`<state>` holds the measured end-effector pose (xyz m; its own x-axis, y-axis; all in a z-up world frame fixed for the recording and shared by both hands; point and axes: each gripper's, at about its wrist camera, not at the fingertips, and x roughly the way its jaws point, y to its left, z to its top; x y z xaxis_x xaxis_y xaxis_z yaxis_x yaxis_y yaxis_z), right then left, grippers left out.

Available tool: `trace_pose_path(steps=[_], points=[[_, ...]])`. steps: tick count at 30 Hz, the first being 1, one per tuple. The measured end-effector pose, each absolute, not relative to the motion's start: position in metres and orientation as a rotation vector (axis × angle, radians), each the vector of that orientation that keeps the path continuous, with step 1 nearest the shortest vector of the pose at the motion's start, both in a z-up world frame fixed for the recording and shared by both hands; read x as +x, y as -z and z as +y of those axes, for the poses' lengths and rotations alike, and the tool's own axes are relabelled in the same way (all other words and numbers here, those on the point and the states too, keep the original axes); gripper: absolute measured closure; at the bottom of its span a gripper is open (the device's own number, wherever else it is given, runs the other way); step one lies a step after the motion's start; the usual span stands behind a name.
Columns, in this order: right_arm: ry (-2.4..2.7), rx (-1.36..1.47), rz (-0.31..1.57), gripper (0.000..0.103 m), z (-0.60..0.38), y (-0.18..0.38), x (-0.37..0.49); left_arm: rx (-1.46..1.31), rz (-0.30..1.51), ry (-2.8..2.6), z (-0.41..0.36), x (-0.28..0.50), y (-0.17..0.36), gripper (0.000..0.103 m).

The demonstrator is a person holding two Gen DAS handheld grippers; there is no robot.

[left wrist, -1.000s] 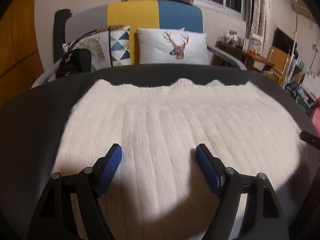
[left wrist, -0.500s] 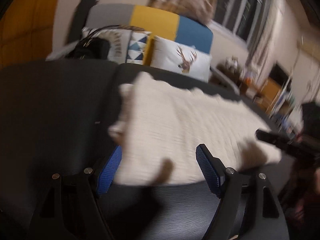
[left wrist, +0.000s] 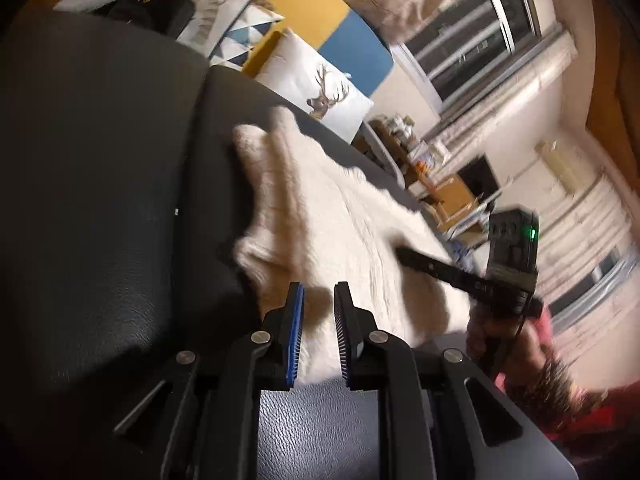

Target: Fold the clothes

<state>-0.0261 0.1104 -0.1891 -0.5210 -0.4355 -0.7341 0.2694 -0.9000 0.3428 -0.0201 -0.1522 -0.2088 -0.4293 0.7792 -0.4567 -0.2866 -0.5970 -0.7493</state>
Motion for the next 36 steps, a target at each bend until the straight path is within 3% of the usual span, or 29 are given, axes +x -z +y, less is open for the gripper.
trace_pose_path(steps=[10, 20, 25, 28, 36], points=[[2.399, 1.277, -0.352, 0.088, 0.121, 0.195, -0.033, -1.179, -0.773, -1.862, -0.146, -0.026, 0.223, 0.086], [2.382, 1.279, -0.395, 0.089, 0.13, 0.203, -0.034, -1.303, -0.497, -1.827, -0.146, 0.005, 0.213, 0.086], [2.42, 1.242, -0.392, 0.087, 0.129, 0.188, -0.028, -1.084, -0.749, -1.949, -0.178, -0.01, 0.173, 0.086], [2.463, 1.229, -0.348, 0.087, 0.132, 0.184, -0.026, -0.968, -0.778, -2.022, -0.158, -0.026, 0.148, 0.086], [2.576, 1.192, -0.228, 0.086, 0.139, 0.173, -0.023, -1.18, -0.526, -2.215, -0.055, -0.072, 0.166, 0.086]])
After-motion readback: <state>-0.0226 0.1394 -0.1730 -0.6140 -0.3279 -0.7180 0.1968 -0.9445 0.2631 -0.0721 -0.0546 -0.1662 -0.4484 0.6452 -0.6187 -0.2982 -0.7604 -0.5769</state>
